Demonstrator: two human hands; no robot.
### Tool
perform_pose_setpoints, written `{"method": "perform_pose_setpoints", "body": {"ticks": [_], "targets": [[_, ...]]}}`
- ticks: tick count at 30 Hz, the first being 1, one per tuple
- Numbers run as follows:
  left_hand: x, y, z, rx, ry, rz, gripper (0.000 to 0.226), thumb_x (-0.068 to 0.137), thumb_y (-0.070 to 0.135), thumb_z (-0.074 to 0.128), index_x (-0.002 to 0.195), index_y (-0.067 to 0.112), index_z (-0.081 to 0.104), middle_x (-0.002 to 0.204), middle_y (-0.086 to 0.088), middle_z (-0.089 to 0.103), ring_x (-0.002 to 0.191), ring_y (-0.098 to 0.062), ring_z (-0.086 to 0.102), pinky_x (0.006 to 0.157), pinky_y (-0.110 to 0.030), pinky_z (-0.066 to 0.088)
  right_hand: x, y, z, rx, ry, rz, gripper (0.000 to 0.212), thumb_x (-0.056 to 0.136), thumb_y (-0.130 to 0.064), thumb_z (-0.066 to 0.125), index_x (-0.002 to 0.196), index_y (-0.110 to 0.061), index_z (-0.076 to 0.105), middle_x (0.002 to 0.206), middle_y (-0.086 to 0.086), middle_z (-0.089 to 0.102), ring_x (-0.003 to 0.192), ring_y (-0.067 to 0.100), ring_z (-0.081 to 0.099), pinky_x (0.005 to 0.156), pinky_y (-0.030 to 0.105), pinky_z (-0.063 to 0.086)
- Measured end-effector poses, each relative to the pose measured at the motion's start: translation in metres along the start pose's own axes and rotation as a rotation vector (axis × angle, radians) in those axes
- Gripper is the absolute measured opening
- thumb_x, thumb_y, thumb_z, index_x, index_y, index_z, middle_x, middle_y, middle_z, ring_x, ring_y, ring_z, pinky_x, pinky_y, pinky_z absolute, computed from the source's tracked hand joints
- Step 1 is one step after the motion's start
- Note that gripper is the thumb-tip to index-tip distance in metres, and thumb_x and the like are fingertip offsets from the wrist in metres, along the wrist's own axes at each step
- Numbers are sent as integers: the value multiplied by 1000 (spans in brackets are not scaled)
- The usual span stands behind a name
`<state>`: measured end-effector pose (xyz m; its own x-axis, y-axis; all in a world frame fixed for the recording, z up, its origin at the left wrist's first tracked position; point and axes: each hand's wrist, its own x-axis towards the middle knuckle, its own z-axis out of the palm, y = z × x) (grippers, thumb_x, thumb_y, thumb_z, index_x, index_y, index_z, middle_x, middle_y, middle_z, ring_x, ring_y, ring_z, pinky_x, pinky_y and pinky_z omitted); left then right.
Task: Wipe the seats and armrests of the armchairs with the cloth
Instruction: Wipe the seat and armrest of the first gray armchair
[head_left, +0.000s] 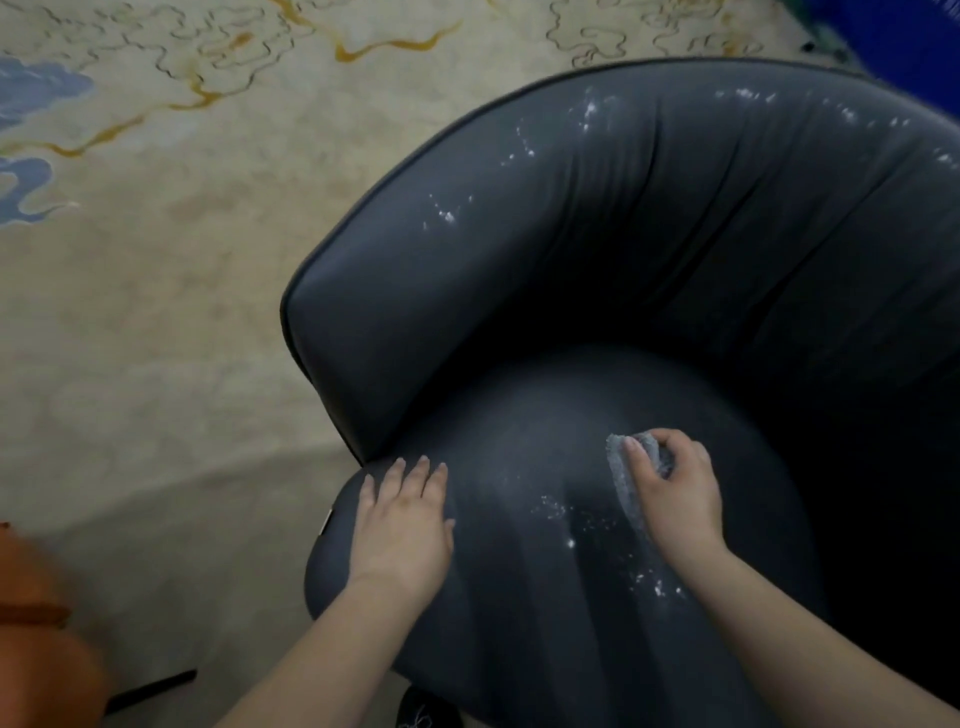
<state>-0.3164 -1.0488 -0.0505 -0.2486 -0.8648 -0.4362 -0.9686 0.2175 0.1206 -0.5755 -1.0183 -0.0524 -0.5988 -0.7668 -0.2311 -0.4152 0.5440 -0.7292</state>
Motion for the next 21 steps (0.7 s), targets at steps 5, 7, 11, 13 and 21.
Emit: {"method": "perform_pose_setpoints", "body": {"ticks": [5, 7, 11, 13, 21], "targets": [[-6, -18, 17, -10, -9, 19, 62, 100, 40, 36, 154, 25, 10, 162, 5, 11, 149, -19, 4, 120, -43, 4, -8, 9, 15, 17, 4, -7, 11, 89, -37, 62, 96, -29, 56, 102, -7, 47, 79, -4, 50, 67, 15, 35], [-9, -24, 22, -18, -14, 26, 62, 99, 41, 36, 154, 26, 11, 162, 6, 11, 149, -18, 4, 119, -42, 4, -8, 11, 20, 18, 8, -16, 13, 89, -36, 62, 96, -28, 56, 103, -5, 48, 80, -3, 50, 73, 21, 36], [-14, -33, 36, -32, -24, 31, 65, 98, 44, 40, 154, 29, 12, 162, 8, 10, 149, -17, 4, 119, -41, 4, -8, 18, 31, 20, 10, -24, 15, 87, -36, 65, 96, -28, 54, 102, -4, 47, 79, -2, 49, 71, 20, 35], [-13, -35, 43, -39, -23, 35, 65, 97, 45, 41, 154, 29, 11, 162, 8, 9, 149, -17, 3, 119, -40, 4, -8, 24, 41, 8, 12, -25, 19, 86, -35, 67, 97, -28, 53, 104, -2, 46, 78, 1, 48, 77, 23, 36], [18, -37, 79, -80, 42, 79, 69, 96, 48, 44, 154, 31, 9, 163, 5, 3, 149, -19, 2, 120, -40, 3, 13, 45, 104, -22, -53, -206, 19, 85, -30, 68, 103, -31, 61, 103, -11, 41, 90, -4, 50, 74, 2, 34]]}}
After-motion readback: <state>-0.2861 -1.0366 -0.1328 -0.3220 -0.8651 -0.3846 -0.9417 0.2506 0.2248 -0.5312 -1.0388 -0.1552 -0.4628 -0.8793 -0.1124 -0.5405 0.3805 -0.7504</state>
